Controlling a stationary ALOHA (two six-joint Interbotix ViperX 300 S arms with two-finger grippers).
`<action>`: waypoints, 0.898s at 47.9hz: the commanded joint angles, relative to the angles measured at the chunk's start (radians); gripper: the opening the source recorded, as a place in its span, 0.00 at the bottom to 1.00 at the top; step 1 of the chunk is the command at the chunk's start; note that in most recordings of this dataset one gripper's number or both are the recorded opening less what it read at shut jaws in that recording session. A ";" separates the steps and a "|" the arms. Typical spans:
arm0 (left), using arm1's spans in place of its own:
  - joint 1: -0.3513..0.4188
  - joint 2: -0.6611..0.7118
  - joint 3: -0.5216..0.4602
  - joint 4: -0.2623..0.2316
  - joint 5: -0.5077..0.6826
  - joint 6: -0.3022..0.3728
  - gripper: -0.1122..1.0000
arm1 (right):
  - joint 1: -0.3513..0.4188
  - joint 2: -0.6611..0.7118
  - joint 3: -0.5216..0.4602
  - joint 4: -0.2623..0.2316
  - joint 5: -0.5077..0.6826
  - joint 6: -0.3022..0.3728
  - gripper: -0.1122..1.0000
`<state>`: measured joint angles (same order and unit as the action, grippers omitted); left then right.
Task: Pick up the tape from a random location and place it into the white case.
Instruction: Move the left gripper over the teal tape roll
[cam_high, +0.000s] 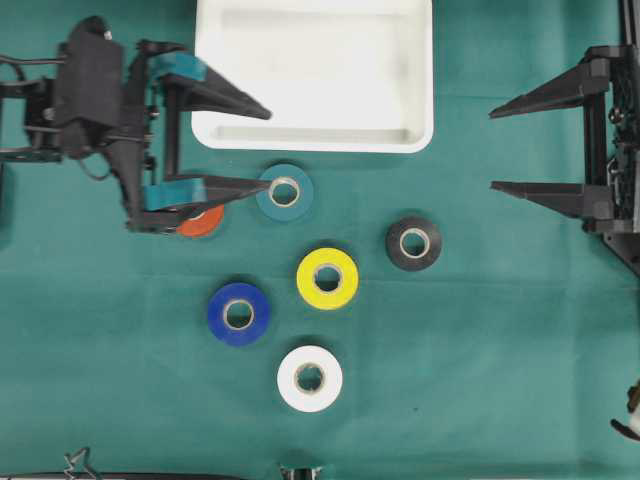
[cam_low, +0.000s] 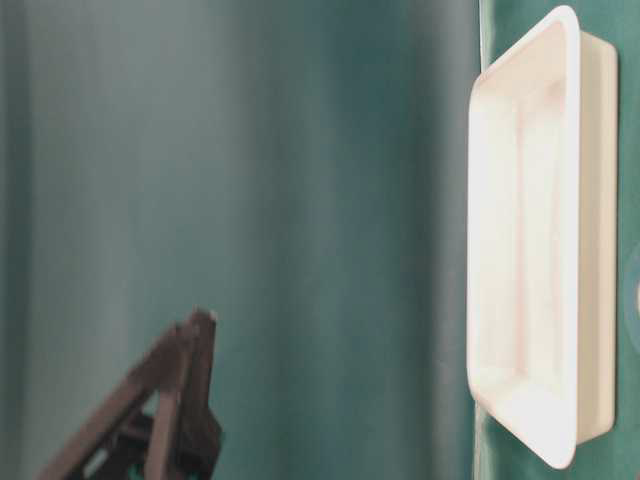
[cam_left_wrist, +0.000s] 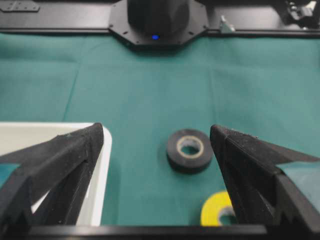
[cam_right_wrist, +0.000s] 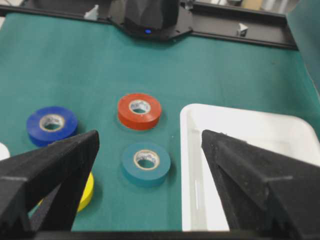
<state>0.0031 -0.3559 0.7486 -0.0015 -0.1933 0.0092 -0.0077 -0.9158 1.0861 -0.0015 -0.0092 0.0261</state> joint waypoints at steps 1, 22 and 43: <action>0.002 0.014 -0.051 -0.002 -0.003 0.000 0.99 | -0.002 0.009 -0.025 0.000 0.000 0.002 0.92; 0.002 0.040 -0.084 -0.005 0.069 -0.015 0.99 | -0.002 0.012 -0.025 -0.002 0.008 0.000 0.92; 0.000 0.166 -0.301 -0.008 0.574 -0.040 0.99 | -0.002 0.014 -0.025 -0.002 0.020 0.000 0.92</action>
<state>0.0031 -0.2010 0.5154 -0.0077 0.2976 -0.0307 -0.0077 -0.9097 1.0876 -0.0031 0.0138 0.0276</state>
